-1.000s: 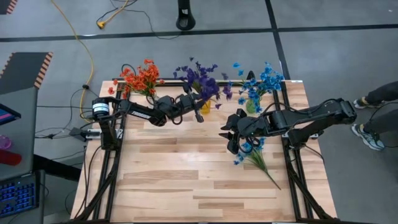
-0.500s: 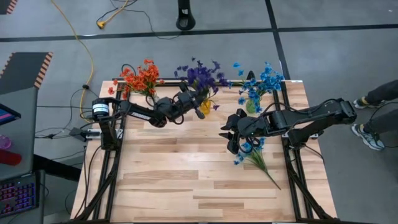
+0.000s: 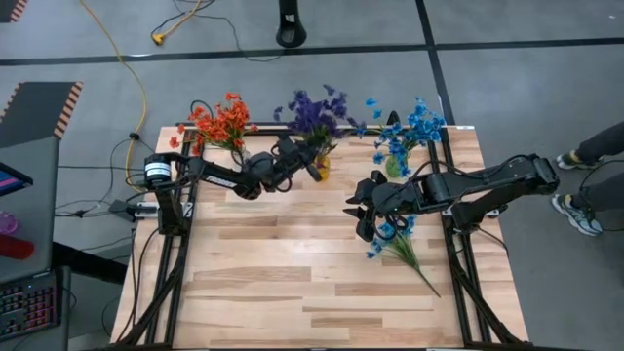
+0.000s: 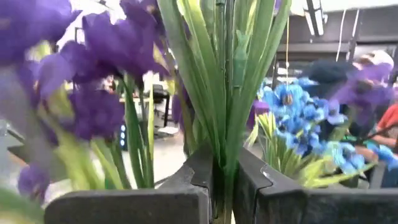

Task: Sort flowers into vase by color
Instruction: Put the purple flower into the orange vase

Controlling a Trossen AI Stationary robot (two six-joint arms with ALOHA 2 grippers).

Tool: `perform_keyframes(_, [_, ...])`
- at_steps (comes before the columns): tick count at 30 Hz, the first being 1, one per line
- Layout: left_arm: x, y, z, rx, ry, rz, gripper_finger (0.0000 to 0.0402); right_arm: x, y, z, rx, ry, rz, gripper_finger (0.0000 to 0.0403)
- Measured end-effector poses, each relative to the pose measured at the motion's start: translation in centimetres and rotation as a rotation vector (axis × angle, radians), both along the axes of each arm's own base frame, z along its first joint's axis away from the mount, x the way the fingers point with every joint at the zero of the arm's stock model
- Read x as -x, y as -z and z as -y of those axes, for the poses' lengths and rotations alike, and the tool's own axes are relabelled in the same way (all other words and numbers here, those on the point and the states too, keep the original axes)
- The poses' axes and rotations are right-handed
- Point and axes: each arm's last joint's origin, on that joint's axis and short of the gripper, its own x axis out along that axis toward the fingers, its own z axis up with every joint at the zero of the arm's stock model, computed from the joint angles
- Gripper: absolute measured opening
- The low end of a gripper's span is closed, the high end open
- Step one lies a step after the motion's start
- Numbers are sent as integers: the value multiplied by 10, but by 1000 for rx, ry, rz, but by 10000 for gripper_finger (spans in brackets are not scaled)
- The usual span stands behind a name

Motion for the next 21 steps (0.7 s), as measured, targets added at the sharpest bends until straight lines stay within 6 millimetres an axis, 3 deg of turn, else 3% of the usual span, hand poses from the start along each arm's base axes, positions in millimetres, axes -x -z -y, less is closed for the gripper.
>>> perform_keyframes(21, [-5,11,5,-7,67,-138,29,0,0,0,1,-1,0,150])
